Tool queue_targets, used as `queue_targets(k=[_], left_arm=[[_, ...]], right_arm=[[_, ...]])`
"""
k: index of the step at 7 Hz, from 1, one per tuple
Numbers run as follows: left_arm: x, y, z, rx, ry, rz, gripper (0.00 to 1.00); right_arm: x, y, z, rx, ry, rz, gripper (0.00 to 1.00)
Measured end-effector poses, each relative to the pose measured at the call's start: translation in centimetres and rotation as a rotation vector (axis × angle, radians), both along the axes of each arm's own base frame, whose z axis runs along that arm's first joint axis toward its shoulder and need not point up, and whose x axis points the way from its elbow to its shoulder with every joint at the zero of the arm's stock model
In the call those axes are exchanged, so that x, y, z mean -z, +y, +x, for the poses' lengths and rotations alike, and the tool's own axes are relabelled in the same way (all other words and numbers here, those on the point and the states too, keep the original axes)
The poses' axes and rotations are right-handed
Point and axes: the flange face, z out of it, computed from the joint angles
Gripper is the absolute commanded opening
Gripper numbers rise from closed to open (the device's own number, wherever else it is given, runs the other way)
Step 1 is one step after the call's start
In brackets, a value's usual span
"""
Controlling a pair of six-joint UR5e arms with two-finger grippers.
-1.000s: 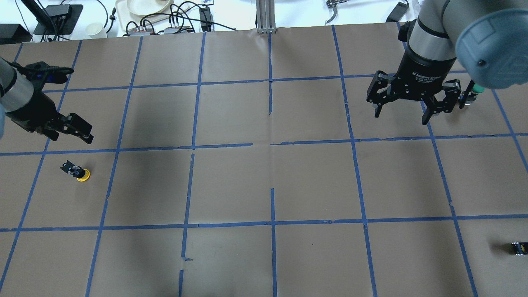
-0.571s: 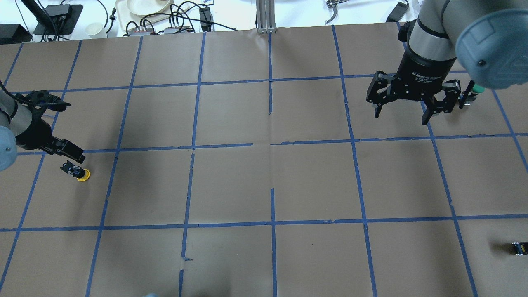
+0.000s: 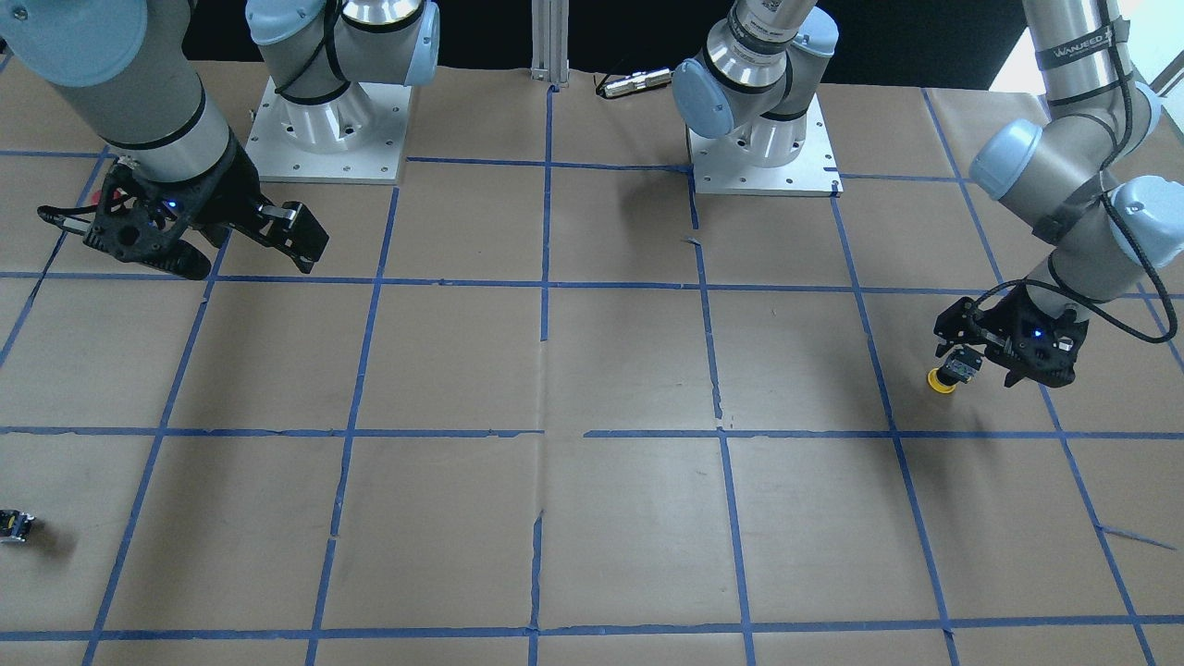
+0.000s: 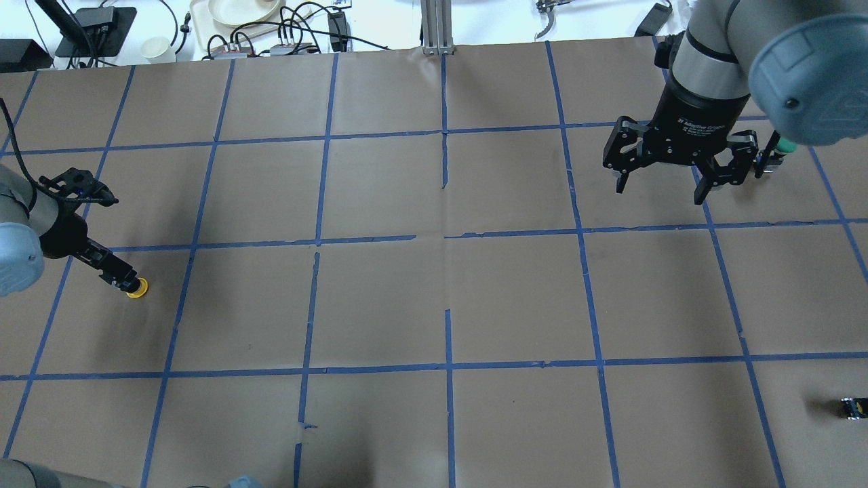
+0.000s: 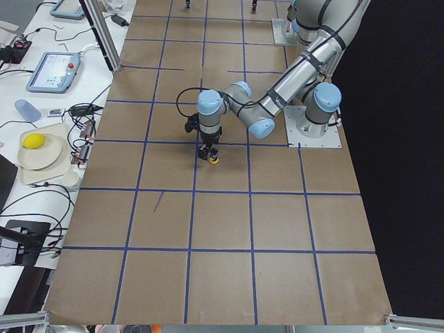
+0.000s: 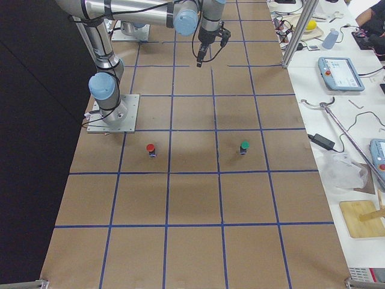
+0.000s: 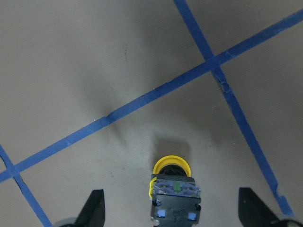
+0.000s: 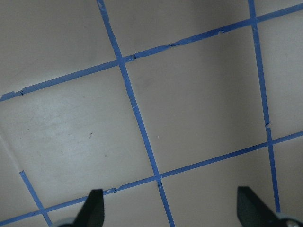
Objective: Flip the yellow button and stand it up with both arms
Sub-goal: 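Close the left gripper on the yellow button's dark base, then lift the yellow button with the left gripper toward the right gripper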
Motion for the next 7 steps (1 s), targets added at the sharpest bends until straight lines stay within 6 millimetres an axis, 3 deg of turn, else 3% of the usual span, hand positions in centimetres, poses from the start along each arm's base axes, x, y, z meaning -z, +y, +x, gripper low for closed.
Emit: queue_targets(k=[2,3,5,7], left_arm=[[1.3,0.8,-0.4,0.0,0.018,0.022,0.41],[1.8,1.0,-0.5,0.0,0.02,0.027,0.25],[1.7,0.9,-0.3,0.002,-0.002,0.016,0.24],[-0.2,0.3,-0.9,-0.002,-0.003,-0.012,0.24]], right_arm=[[0.1,0.0,0.0,0.0,0.0,0.003,1.0],[0.2,0.1,0.0,0.0,0.0,0.005,1.0],[0.3,0.0,0.0,-0.004,-0.001,-0.006,1.0],[0.2,-0.3,0.0,0.003,-0.002,-0.024,1.0]])
